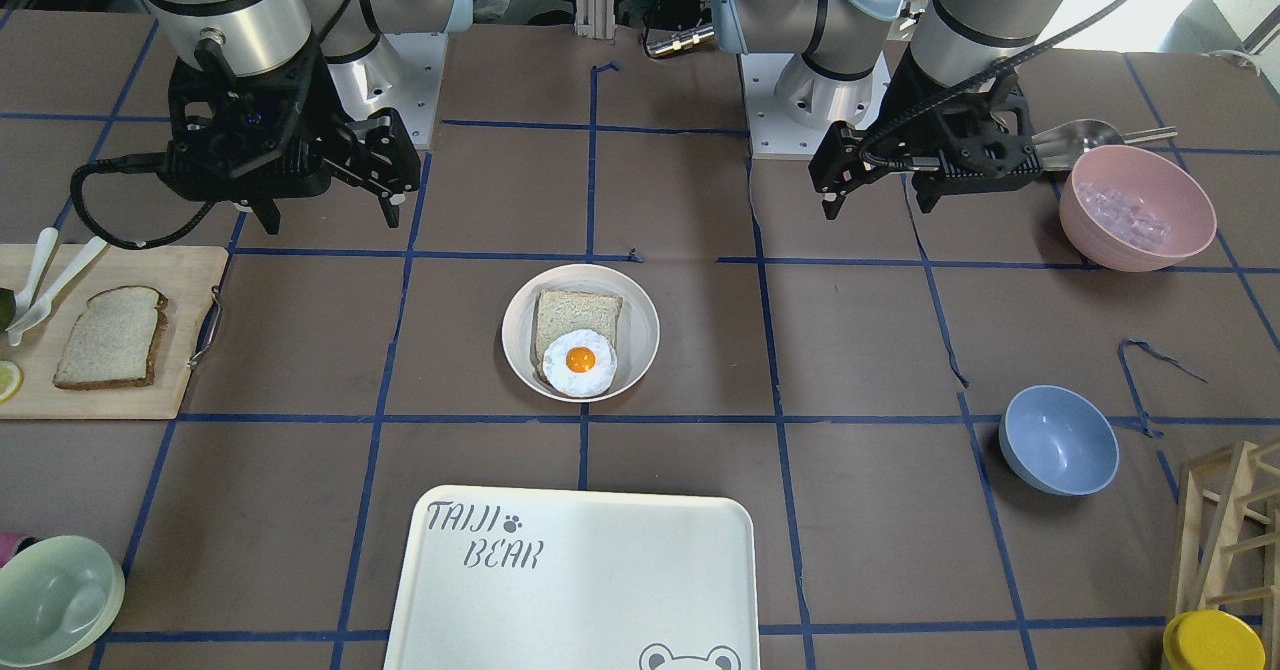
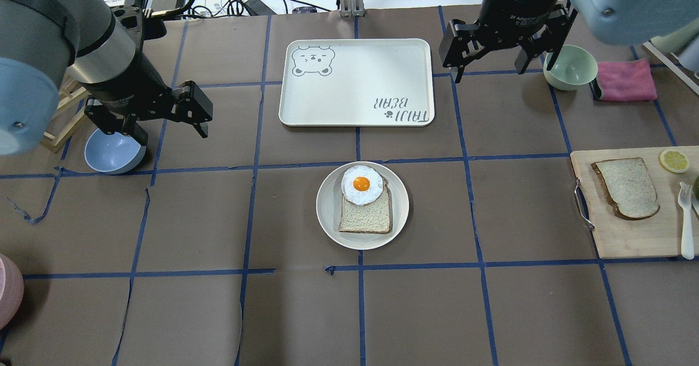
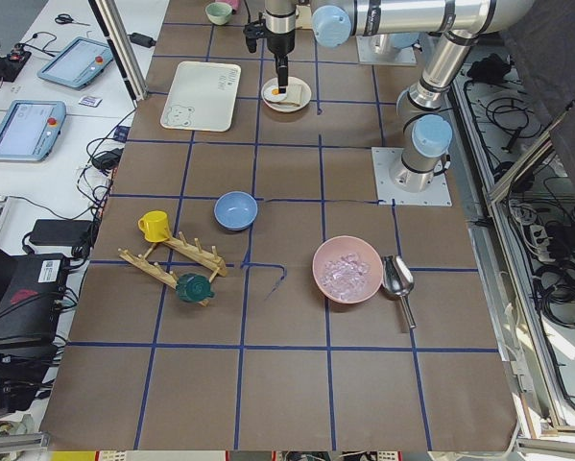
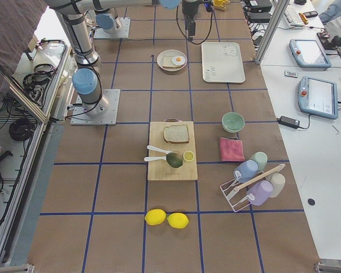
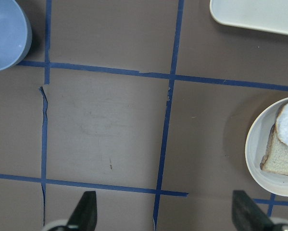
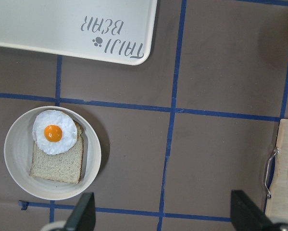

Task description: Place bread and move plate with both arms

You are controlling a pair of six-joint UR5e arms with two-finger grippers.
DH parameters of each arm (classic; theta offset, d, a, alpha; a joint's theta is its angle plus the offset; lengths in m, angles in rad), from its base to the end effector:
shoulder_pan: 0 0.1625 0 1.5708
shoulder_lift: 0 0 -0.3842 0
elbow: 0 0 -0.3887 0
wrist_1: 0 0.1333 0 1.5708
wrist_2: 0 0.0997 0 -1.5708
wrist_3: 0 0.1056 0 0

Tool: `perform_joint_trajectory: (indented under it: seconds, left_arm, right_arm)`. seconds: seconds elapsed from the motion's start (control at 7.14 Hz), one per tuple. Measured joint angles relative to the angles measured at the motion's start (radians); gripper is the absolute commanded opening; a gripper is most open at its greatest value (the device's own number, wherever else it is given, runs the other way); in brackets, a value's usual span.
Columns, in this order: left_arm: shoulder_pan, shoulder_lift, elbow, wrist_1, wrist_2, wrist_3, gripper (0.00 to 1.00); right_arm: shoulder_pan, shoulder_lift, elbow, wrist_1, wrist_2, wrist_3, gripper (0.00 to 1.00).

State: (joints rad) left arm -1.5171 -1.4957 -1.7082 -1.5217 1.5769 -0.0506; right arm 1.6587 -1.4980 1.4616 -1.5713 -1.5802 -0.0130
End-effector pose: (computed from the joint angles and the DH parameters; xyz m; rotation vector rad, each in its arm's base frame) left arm -0.1079 -0.4639 0.4145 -0.1634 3.1312 0.0207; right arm 0.1774 -0.5063 0.4580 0.1577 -3.1291 0.0583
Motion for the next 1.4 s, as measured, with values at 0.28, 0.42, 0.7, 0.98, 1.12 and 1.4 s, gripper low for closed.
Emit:
perform_joint_trajectory:
  seconds: [0.28,0.42,0.7,0.98,1.12,1.4]
  left_arm:
    - [0.0,0.0,0.0,0.0,0.001,0.002,1.0]
    - [0.0,0.0,-0.001,-0.001,0.001,0.008,1.0]
    - [0.001,-0.001,-0.001,0.0,0.0,0.016,1.0]
    - [0.0,-0.001,-0.002,-0.001,0.0,0.017,1.0]
    - [0.001,0.0,-0.001,-0.001,-0.001,0.018,1.0]
    - [0.003,0.0,-0.001,-0.002,-0.001,0.029,1.0]
  right_arm:
    - [-0.004,-0.002,0.002,0.007,-0.008,0.001,1.0]
    - [-0.006,-0.001,0.003,0.005,-0.007,0.004,1.0]
    - [-0.02,0.002,0.006,0.005,-0.006,0.011,1.0]
    - [-0.031,-0.001,0.006,0.004,-0.014,0.011,1.0]
    - [-0.032,-0.005,0.008,-0.009,-0.014,0.014,1.0]
    - [-0.03,0.0,0.015,-0.022,-0.014,0.03,1.0]
